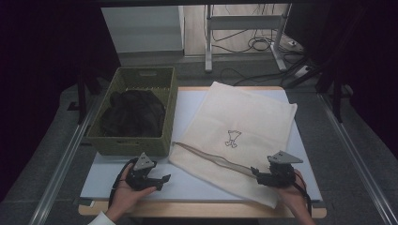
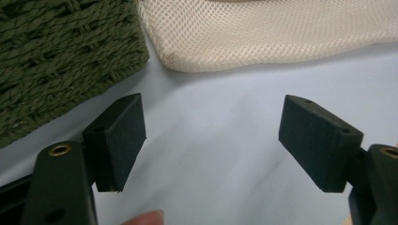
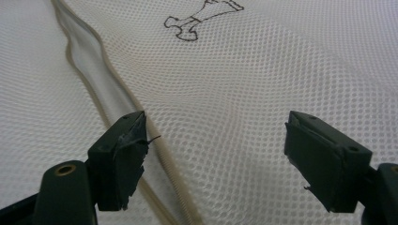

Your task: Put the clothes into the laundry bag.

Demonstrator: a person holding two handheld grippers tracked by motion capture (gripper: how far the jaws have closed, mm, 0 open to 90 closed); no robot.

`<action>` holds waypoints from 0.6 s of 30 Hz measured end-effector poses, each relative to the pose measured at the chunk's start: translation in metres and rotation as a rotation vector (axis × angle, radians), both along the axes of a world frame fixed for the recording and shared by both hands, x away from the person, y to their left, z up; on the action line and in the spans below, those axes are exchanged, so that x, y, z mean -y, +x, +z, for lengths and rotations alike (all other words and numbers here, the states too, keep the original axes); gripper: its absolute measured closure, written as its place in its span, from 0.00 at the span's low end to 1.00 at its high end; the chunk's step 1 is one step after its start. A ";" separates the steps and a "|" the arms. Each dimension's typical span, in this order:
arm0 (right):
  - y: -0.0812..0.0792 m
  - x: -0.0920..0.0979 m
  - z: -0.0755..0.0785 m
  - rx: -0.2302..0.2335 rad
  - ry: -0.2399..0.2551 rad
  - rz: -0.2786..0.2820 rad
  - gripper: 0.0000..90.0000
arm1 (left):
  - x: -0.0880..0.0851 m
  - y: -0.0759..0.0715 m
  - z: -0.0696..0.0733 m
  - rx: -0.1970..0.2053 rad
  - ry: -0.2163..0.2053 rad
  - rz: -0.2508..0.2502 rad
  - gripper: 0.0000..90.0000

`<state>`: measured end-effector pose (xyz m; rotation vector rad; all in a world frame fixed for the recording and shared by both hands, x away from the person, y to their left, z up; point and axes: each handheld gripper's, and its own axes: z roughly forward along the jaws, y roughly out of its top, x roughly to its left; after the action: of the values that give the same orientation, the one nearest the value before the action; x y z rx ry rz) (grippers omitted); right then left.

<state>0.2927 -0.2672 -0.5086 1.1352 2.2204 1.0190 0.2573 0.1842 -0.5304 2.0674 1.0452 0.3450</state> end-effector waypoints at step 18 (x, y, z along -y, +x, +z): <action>0.007 -0.015 0.015 -0.001 0.008 0.060 0.34 | -0.003 -0.011 0.006 0.036 -0.003 -0.017 0.26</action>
<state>0.2997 -0.2519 -0.4938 1.0784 2.2657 1.0524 0.2463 0.1877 -0.5248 2.0587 1.0051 0.3707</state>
